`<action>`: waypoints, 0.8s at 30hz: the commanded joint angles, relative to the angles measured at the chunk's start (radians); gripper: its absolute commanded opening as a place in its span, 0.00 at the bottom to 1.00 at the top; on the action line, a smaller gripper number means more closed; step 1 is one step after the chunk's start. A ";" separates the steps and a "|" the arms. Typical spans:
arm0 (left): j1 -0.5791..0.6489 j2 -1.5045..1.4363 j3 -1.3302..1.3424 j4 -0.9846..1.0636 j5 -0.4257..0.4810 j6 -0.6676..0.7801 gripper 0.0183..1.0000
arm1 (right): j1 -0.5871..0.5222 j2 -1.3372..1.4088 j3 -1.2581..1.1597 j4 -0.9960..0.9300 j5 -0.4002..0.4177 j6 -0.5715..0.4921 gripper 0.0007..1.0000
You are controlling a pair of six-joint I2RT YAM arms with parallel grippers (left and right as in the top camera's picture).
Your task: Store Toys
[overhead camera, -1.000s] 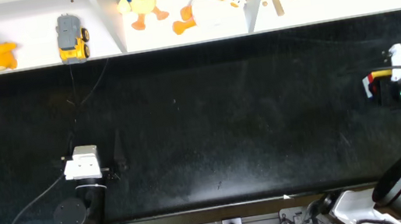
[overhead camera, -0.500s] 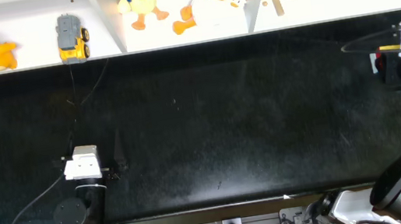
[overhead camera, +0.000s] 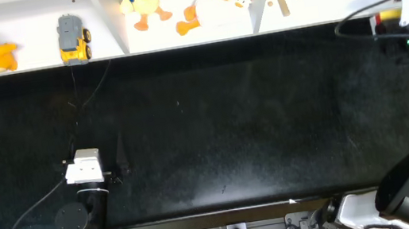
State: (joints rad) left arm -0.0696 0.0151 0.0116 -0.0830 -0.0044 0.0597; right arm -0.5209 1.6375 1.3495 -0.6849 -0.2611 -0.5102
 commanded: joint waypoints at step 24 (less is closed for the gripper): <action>0.011 -0.012 -0.004 -0.002 0.002 0.018 1.00 | 0.076 0.334 0.325 -0.021 -0.007 0.111 0.56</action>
State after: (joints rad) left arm -0.0696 0.0151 0.0116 -0.0830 -0.0044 0.0597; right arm -0.4480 1.9575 1.6428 -0.7105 -0.2584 -0.4126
